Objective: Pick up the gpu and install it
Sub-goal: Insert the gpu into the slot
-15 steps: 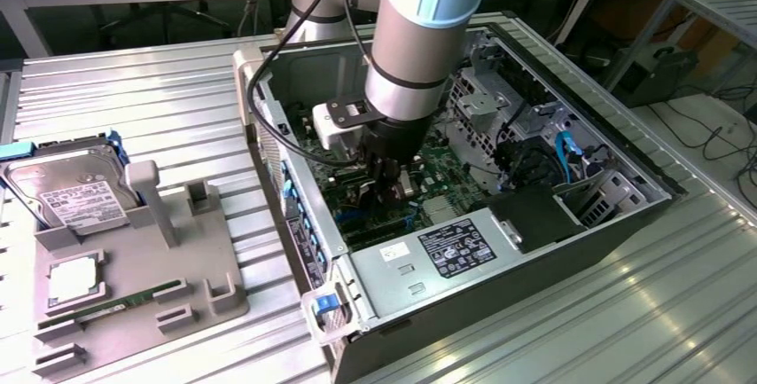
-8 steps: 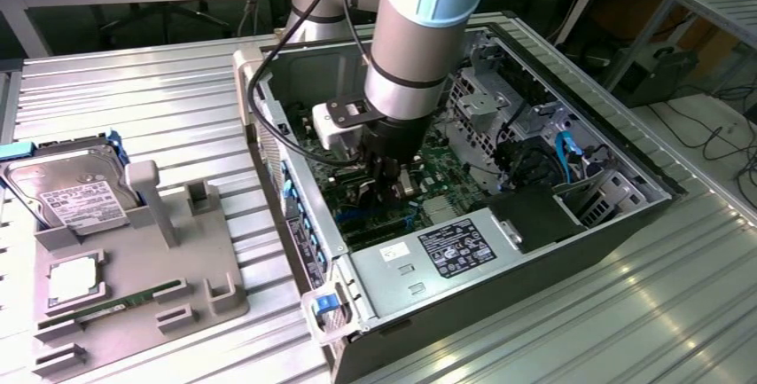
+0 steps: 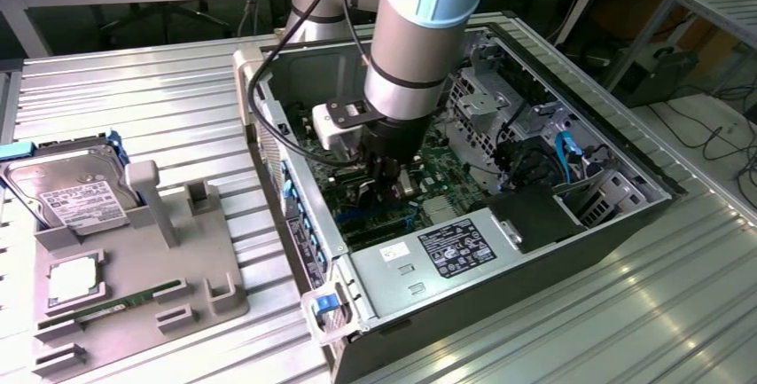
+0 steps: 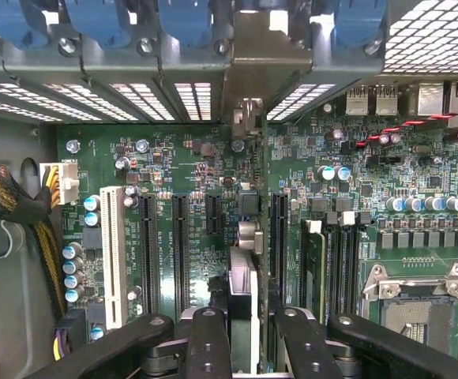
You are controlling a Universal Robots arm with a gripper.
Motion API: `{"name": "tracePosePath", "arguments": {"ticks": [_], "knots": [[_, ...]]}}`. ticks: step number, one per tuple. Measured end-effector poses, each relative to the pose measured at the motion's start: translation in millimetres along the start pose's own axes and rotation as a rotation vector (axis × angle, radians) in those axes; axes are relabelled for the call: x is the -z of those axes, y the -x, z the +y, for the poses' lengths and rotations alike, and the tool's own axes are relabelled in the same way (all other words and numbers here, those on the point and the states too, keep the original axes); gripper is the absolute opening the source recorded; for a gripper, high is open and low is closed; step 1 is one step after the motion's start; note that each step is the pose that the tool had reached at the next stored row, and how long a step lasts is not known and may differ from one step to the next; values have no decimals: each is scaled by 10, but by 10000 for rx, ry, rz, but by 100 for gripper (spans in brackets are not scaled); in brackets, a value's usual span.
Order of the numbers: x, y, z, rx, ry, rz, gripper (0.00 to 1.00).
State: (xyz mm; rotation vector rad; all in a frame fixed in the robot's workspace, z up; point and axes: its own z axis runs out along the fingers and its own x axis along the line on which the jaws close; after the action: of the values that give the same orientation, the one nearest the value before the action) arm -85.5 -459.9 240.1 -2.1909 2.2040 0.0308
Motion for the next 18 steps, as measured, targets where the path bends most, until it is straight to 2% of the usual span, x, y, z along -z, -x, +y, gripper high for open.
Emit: {"name": "tracePosePath", "arguments": {"ticks": [5,6,10,11,18], "knots": [[-60,-5,2,-1,10,16,27],[-78,-3,1,0,2,-2,27],[-137,-9,3,-1,18,24,27],[-159,-7,2,0,11,6,27],[-165,-7,2,0,11,4,27]]}}
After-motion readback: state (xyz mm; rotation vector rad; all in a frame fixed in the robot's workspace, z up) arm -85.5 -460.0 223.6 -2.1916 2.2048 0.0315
